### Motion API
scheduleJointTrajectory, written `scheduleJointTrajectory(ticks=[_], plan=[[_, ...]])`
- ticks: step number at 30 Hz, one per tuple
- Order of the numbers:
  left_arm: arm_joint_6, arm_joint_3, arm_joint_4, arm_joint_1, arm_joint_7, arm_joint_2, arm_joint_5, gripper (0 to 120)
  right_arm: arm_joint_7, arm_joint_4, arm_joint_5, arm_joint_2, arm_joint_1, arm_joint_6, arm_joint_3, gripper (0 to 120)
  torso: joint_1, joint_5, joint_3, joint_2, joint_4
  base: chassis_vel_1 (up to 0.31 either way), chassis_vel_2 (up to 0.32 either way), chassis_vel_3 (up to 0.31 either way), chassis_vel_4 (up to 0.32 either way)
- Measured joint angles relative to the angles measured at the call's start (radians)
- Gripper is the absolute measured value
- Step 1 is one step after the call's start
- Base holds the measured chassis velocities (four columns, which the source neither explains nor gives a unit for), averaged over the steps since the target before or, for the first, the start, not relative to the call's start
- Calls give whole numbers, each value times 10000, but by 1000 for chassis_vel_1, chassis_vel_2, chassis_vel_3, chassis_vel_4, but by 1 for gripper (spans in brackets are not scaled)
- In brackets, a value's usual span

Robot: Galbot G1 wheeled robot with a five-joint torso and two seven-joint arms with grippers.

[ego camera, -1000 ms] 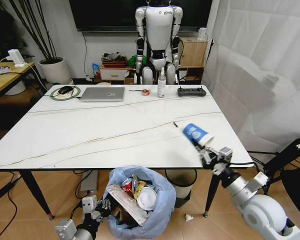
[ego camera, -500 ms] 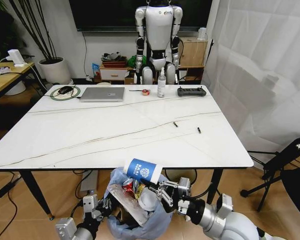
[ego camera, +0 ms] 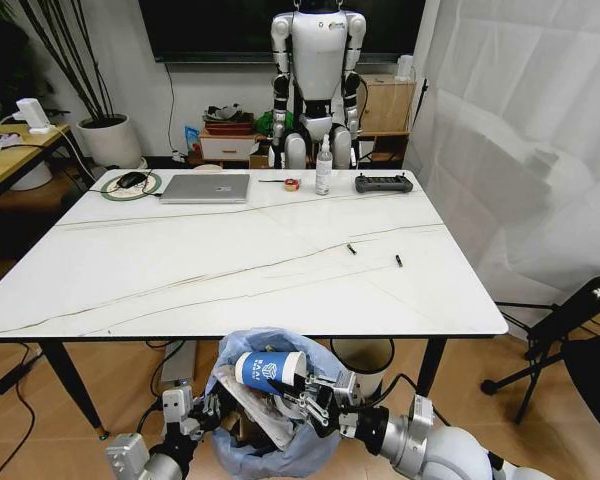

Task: Pick up the trash bin and place the trash from the table into it.

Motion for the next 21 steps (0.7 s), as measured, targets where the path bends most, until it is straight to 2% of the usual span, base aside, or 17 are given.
scheduleJointTrajectory(ticks=[1,5,8,11,16,19,21], plan=[[0,0,0,0,0,0,0,0,0,0,0,0,0,0,0,26,0,0,0,0,0,0,0,0,0],[12,-4,41,-73,-20,21,-46,0,29,60,-83,-162,-190,10,351,45,0,1,0,0,0,0,0,0,0],[14,-3,74,-87,-23,35,-48,0,37,107,-95,-264,-300,20,561,52,0,0,0,0,1,0,0,0,0],[18,-2,127,-100,-28,60,-53,0,66,259,-131,-584,-610,95,947,67,0,-1,0,0,0,0,0,0,0],[20,-2,131,-102,-28,70,-64,0,175,425,-158,-751,-810,171,1185,81,0,1,-1,0,0,0,0,0,0],[20,-38,129,-78,-29,87,-67,0,258,522,-169,-853,-858,220,1330,94,-2,1,-1,0,0,0,0,0,0],[19,-77,106,-38,-29,80,-67,0,241,533,-104,-861,-747,184,1471,99,-2,-1,-1,0,-2,0,0,0,0]])
